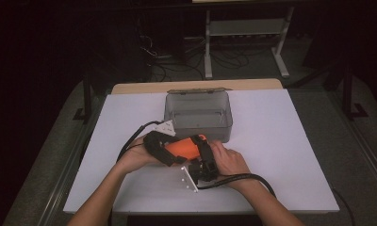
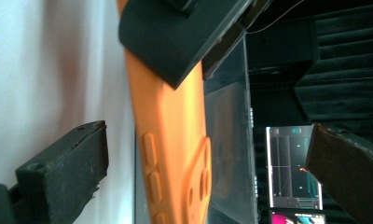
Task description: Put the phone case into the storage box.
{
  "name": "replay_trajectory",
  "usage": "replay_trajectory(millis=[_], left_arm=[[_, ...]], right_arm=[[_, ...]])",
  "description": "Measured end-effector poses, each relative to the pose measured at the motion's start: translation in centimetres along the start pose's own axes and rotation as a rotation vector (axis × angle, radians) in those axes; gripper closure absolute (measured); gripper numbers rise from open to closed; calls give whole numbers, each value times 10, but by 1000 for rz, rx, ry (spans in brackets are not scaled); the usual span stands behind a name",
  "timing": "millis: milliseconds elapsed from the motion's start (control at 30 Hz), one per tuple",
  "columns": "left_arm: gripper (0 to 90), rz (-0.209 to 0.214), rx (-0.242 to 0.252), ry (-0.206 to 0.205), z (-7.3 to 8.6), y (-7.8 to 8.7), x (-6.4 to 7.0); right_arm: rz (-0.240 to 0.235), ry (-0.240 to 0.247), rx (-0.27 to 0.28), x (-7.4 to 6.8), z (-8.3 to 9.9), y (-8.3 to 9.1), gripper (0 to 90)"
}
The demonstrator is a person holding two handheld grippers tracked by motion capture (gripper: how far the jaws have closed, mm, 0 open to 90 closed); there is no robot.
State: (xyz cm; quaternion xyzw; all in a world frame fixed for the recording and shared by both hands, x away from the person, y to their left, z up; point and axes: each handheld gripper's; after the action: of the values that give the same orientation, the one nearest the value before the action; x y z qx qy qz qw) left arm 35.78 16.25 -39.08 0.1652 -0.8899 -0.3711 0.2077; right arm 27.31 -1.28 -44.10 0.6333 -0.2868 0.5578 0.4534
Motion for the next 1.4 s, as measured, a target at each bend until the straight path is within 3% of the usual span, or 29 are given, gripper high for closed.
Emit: replay_trajectory(millis=[567,967,1167,1300,1400], left_arm=[[163,-5,-6,12,0,-1,0],[163,-4,0,16,0,0,0],[163,-4,-4,16,0,0,0],[163,-3,-4,16,0,-1,0],[163,-1,-7,16,0,-1,0]], right_arm=[[42,45,-7,-7,-5,-1,0],[65,64,-13,-9,-8,1,101],[56,75,-13,-11,-9,2,148],[44,80,-9,-11,-10,3,225],[61,89,-10,-12,-11,3,233]])
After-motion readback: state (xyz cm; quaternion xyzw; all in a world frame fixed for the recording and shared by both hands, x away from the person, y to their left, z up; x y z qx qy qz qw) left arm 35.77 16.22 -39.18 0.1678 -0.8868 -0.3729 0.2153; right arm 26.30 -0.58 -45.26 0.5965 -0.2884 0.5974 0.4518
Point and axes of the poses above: each handheld gripper's, and its own axes: y roughly backward along the jaws, z roughly out of its underside, x roughly to its right, and after that the axes turned 13 degrees about y, right-handed
